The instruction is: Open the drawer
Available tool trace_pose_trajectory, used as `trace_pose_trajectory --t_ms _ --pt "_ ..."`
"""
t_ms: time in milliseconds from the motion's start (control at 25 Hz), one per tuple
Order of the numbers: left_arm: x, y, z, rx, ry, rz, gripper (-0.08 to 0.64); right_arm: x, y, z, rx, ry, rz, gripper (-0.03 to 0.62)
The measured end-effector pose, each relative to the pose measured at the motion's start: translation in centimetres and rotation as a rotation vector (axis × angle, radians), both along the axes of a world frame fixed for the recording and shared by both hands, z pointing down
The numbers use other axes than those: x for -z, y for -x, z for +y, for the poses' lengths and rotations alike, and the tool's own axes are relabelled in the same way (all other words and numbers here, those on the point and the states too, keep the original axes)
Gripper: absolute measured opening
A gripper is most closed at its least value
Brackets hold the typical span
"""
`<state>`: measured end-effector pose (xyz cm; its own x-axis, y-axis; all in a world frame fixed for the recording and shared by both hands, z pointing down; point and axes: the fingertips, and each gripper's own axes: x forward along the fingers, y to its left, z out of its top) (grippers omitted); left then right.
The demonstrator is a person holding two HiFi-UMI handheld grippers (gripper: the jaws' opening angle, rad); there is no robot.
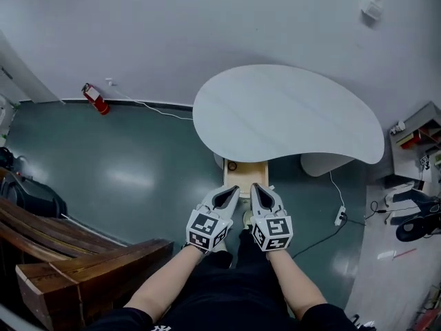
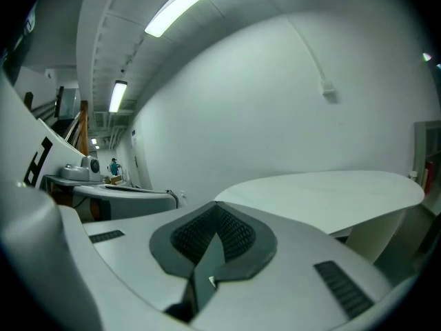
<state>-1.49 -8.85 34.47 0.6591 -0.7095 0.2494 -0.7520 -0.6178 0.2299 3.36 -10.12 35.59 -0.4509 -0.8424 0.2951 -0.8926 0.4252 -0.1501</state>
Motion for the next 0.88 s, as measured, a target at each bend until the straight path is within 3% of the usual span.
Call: trace_pose_trajectory --t_ms 320,880 --pt "5.5 0.4 -1.1 0.014 -0.078 0.018 0.009 5.5 0.6 -0.9 0.028 -0.084 -0.009 0.015" --pt "8.6 1.7 -2.2 0.041 -0.148 0.024 0.009 8.6 1.6 -1.9 0.048 -0.145 0.011 0.015"
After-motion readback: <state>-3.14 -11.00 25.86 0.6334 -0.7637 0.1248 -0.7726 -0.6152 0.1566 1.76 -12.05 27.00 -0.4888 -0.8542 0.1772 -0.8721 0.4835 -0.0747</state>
